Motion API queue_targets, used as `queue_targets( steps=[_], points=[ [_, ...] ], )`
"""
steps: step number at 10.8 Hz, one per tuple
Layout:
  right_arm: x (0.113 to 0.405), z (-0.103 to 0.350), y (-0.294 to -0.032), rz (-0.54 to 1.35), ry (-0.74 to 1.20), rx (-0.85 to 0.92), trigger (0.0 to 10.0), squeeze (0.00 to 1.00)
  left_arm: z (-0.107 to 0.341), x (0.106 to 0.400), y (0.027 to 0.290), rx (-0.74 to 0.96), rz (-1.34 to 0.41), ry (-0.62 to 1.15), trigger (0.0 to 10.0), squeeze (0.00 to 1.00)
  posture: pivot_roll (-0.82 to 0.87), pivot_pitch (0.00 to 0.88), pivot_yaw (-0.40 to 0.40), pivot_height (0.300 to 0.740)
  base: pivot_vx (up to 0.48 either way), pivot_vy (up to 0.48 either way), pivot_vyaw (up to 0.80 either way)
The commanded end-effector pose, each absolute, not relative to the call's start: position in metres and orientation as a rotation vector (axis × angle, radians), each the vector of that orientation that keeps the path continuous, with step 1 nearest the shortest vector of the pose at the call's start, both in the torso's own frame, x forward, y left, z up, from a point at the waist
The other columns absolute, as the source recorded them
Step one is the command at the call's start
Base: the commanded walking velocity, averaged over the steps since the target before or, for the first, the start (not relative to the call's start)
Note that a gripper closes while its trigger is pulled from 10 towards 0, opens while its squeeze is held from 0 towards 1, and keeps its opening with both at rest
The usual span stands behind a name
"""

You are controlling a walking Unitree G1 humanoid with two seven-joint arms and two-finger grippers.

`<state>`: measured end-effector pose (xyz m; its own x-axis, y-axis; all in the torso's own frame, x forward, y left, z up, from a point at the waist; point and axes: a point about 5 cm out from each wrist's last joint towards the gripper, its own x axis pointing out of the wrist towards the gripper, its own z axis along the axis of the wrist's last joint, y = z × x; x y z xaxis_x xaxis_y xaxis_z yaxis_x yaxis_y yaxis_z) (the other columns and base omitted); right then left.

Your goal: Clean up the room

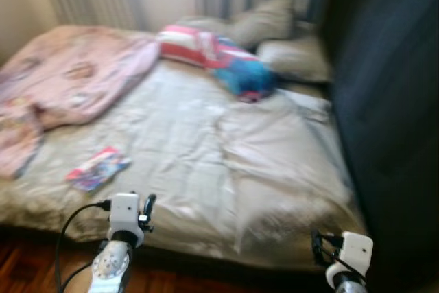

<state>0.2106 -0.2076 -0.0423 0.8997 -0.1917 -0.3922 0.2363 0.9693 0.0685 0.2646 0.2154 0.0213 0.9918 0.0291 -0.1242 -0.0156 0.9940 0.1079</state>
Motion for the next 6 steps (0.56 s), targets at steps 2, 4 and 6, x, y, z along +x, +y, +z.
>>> queue_targets(
  steps=[2, 4, 6],
  points=[
    [0.2098, -0.0448, -0.2063, -0.222, 0.419, 0.127, 10.0, 0.0, 0.0198, 0.2649, 0.2149, 0.105, 0.025, 0.139, 10.0, 0.0, 0.05, 0.0, -0.018, 0.74, 0.366, 0.0, 0.0],
    [0.2098, -0.0455, -0.2043, -0.221, 0.423, 0.131, 10.0, 0.0, 0.0203, 0.2671, 0.2129, 0.11, 0.01, 0.142, 10.0, 0.0, 0.05, 0.0, -0.013, 0.74, 0.186, 0.0, -0.38],
    [0.2133, -0.0434, -0.2037, -0.221, 0.412, 0.127, 10.0, 0.0, 0.0212, 0.2698, 0.2109, 0.105, 0.001, 0.143, 10.0, 0.0, 0.05, 0.0, -0.012, 0.74, 0.0, 0.0, 0.0]
  ],
)
